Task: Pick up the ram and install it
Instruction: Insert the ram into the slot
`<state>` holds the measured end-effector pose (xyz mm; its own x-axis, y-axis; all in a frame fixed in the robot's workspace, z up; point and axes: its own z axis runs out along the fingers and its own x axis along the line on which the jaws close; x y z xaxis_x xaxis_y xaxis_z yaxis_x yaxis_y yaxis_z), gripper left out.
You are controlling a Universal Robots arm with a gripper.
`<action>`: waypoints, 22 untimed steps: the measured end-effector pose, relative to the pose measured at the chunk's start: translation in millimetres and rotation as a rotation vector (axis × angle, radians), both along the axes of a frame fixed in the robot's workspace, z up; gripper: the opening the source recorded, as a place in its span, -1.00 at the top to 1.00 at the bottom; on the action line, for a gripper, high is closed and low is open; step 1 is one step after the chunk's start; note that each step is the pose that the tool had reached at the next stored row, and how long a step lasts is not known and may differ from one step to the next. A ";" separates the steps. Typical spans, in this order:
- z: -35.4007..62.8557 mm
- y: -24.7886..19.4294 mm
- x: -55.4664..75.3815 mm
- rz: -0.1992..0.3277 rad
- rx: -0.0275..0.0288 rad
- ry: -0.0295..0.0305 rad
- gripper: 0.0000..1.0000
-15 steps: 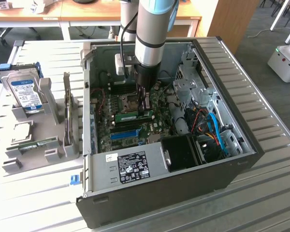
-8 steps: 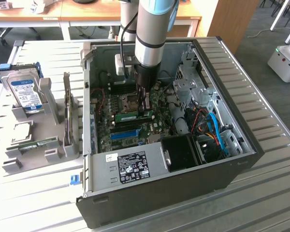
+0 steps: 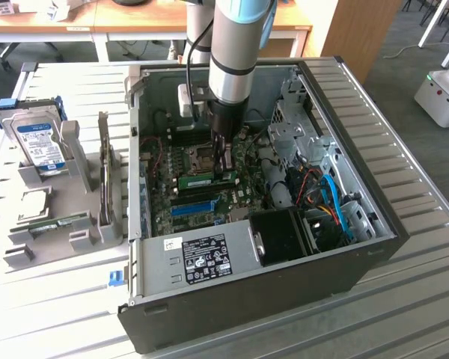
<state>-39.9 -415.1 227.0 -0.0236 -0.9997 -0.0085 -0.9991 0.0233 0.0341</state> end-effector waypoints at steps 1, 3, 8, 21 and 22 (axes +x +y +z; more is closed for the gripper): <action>-0.1 0.0 0.0 0.000 0.0000 0.0001 0.76; -0.1 0.0 0.0 0.000 0.0000 0.0000 0.76; -0.3 0.1 0.0 0.000 0.0005 -0.0002 0.76; 14.3 0.1 0.0 0.000 0.0003 -0.0001 0.76; 14.4 0.1 0.0 0.000 0.0003 -0.0001 0.76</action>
